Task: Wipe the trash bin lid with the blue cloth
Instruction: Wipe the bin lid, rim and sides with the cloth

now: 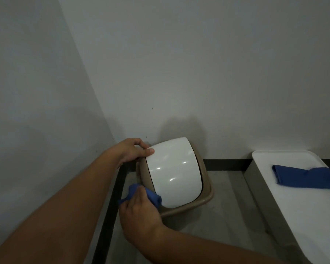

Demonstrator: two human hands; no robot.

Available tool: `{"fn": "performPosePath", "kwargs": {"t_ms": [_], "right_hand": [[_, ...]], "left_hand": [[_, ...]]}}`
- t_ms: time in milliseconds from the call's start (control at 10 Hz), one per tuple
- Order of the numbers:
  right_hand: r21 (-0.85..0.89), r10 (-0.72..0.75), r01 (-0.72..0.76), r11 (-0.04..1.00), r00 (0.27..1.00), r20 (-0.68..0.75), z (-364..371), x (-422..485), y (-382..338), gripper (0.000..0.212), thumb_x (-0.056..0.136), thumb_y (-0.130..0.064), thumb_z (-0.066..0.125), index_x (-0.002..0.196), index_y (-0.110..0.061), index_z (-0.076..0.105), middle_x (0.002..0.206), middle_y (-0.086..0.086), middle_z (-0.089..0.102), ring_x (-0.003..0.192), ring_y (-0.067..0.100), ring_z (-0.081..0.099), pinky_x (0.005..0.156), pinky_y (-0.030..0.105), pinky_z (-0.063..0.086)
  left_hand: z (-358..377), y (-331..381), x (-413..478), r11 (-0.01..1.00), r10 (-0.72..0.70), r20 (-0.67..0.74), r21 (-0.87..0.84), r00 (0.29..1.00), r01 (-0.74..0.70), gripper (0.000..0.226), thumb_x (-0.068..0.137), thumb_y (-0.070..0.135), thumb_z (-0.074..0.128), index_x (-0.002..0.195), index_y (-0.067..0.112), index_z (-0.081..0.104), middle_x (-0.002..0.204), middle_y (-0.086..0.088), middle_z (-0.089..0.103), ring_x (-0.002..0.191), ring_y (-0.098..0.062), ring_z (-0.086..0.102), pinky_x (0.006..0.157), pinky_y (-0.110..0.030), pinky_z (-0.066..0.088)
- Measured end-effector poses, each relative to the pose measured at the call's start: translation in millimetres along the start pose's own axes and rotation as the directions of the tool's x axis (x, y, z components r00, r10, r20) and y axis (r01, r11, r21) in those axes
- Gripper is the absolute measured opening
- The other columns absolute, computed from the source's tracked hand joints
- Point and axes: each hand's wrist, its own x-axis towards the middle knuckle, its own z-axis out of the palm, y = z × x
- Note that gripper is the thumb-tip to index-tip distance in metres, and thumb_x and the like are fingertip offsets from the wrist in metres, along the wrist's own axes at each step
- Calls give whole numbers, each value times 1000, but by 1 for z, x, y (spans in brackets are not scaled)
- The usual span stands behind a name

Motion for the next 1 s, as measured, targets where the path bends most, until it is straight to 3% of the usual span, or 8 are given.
{"fn": "performPosePath", "kwargs": {"t_ms": [100,200,300,400,500,600,800,1000], "right_hand": [[34,-157,153,988,951,267,-9,-23,5,39,91,-24,39,122,-5,52,123,7,60,114,19,55,91,23,43],[-188,-401,417,889,908,116,-18,-36,48,35,73,-46,60,97,-24,71,106,-3,73,103,11,64,88,24,51],[-143,-627,715,684,677,384,-44,-38,93,31,94,-24,43,120,-9,50,134,21,51,129,32,41,112,43,20],[99,-633,632,769,730,258,-71,-32,117,30,93,-16,41,122,-13,45,128,15,52,120,27,45,103,38,35],[459,-372,374,806,923,-97,-112,-14,133,35,84,-26,47,118,-21,52,107,-4,61,96,3,54,83,7,39],[538,-92,338,772,898,-431,-143,28,138,30,87,-19,42,114,-20,55,92,-1,63,78,4,57,65,1,39],[362,-25,50,931,997,-72,-99,75,117,43,96,-15,34,138,-21,30,143,14,39,131,33,33,108,42,24],[259,-142,118,959,987,78,-76,46,100,54,96,-15,39,143,-25,16,157,3,9,143,26,0,115,45,5]], "left_hand": [[4,1,0,1000,20,-2,1,1000,-20,29,72,43,73,86,20,63,84,9,55,75,-4,50,51,-23,30],[9,2,0,999,42,-14,3,999,-42,30,73,42,72,87,18,64,80,12,55,70,-1,50,47,-19,32],[11,1,1,999,39,-14,-3,999,-39,30,71,45,73,84,18,64,85,6,61,76,-7,55,52,-20,31],[13,1,0,999,16,-14,-42,1000,-17,31,70,45,74,82,19,64,92,-3,63,79,-15,57,48,-23,41],[19,-4,-4,991,-6,-58,-131,998,-2,33,69,48,73,83,20,62,86,-9,63,70,-22,56,46,-23,45],[38,-15,-7,976,-3,-208,-213,978,-42,43,72,57,65,103,28,58,104,-13,64,86,-31,61,70,-40,51],[85,-28,-15,889,-84,-358,-449,930,-93,46,82,55,50,124,37,49,128,-2,53,108,-27,51,87,-51,50],[86,-29,-8,872,-92,-345,-481,934,-93,26,89,40,45,108,31,59,99,-2,65,83,-22,58,62,-36,51]]}}
